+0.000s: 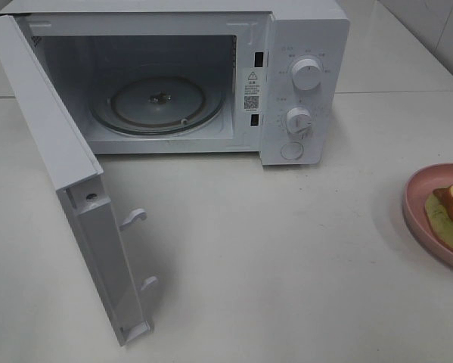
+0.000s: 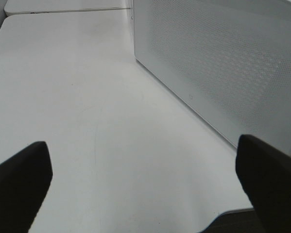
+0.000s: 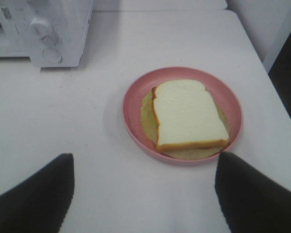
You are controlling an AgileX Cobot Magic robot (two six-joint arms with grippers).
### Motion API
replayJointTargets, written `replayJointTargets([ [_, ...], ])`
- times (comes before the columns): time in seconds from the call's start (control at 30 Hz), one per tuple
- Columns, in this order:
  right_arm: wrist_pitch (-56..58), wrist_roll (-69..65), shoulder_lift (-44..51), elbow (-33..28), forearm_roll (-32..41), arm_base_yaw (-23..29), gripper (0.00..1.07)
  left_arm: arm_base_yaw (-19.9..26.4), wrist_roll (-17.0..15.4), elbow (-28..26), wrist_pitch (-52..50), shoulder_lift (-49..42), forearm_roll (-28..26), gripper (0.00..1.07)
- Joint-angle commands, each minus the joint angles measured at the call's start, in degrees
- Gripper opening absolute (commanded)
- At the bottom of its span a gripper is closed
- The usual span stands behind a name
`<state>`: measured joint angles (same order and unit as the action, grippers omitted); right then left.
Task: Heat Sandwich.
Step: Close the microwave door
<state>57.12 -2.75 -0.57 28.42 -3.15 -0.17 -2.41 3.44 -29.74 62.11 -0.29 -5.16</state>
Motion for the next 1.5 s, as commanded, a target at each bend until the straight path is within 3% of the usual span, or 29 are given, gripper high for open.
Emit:
replayJointTargets([
  [0.03, 0.0, 0.57, 2.41, 0.06, 0.11, -1.32, 0.76, 0.0, -0.29, 0.06, -0.74, -0.97, -0.06, 0.98],
  [1.5, 0.0, 0.34, 2.41, 0.06, -0.06, -1.38, 0.76, 0.0, -0.29, 0.06, -0.74, -0.92, -0.06, 0.98],
])
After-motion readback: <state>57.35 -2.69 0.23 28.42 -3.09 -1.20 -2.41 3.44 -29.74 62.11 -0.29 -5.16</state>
